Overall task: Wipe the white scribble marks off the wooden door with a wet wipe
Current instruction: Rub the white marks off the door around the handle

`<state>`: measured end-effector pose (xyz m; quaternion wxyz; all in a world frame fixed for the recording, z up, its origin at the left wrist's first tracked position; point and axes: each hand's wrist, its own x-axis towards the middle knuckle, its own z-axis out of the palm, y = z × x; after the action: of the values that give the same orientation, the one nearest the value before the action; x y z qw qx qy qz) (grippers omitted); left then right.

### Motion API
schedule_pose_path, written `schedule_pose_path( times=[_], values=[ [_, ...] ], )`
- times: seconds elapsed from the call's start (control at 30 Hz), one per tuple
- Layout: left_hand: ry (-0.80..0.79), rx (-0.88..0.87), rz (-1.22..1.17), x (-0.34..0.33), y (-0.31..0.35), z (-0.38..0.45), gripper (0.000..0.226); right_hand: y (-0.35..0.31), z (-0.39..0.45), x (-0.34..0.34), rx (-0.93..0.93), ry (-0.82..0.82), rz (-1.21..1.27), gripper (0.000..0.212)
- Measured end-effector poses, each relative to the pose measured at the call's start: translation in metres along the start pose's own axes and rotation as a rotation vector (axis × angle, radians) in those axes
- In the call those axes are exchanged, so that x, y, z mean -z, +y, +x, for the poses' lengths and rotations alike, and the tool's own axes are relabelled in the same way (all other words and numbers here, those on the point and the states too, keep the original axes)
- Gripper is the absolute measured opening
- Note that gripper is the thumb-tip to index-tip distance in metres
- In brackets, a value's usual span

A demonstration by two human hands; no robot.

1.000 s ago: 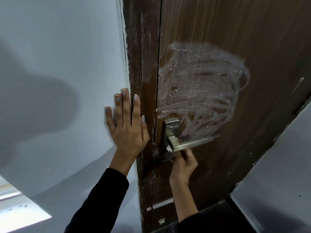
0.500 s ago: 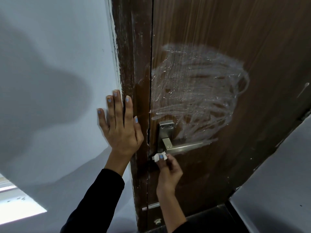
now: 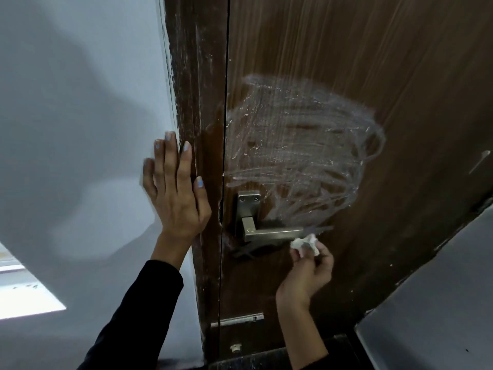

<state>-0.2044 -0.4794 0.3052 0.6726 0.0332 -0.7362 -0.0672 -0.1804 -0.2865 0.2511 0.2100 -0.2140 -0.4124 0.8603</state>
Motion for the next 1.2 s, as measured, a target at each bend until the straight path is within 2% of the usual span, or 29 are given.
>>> schedule_pose_path(
  times=[0.1,0.2,0.27,0.37,0.4,0.47,0.57,0.63,0.67,0.77,0.8,0.87,0.97,1.07,1.2],
  values=[
    [0.008,0.016,-0.008,-0.001,0.008,0.024,0.051,0.009,-0.025,-0.006,0.277,-0.261,-0.147,0.024],
    [0.022,0.026,0.053,-0.005,0.010,0.051,0.053,0.018,-0.040,-0.003,0.372,-0.500,-0.280,0.037],
    [0.020,0.024,0.098,-0.006,0.009,0.058,0.053,0.013,-0.034,0.003,0.408,-0.518,-0.315,0.040],
    [0.009,0.023,0.109,-0.006,0.010,0.058,0.053,-0.007,-0.006,0.002,0.485,-0.342,-0.347,0.040],
    [0.010,0.024,0.107,-0.006,0.011,0.057,0.053,-0.012,0.000,0.000,0.525,-0.331,-0.392,0.040],
    [0.020,0.031,0.099,-0.006,0.011,0.056,0.053,-0.014,-0.002,-0.005,0.631,-0.399,-0.518,0.040],
    [0.028,0.044,0.085,-0.006,0.010,0.056,0.053,0.000,-0.023,-0.008,0.760,-0.586,-0.678,0.041],
    [0.026,0.041,0.081,-0.004,0.011,0.057,0.054,0.001,-0.029,-0.010,0.706,-0.680,-0.685,0.037],
    [0.017,0.040,0.080,-0.003,0.011,0.056,0.054,-0.002,-0.027,-0.013,0.605,-0.696,-0.657,0.037],
    [-0.001,0.020,0.090,0.003,0.015,0.056,0.055,-0.031,-0.019,-0.034,0.081,-0.695,-0.386,0.035],
    [-0.002,0.017,0.094,0.006,0.015,0.058,0.054,-0.044,-0.018,-0.044,0.059,-0.675,-0.309,0.032],
    [0.016,0.013,0.096,0.014,0.016,0.068,0.049,-0.073,-0.019,-0.068,0.264,-0.637,-0.251,0.028],
    [0.057,-0.004,0.104,0.020,0.018,0.102,0.049,-0.110,-0.024,-0.103,0.677,-0.660,-0.181,0.027],
    [0.045,0.042,0.114,0.015,0.022,0.135,0.054,-0.109,-0.032,-0.132,1.016,-0.674,-0.349,0.034],
    [0.026,0.079,0.145,0.005,0.019,0.141,0.056,-0.072,-0.042,-0.133,1.305,-0.743,-0.592,0.032]
  ],
)
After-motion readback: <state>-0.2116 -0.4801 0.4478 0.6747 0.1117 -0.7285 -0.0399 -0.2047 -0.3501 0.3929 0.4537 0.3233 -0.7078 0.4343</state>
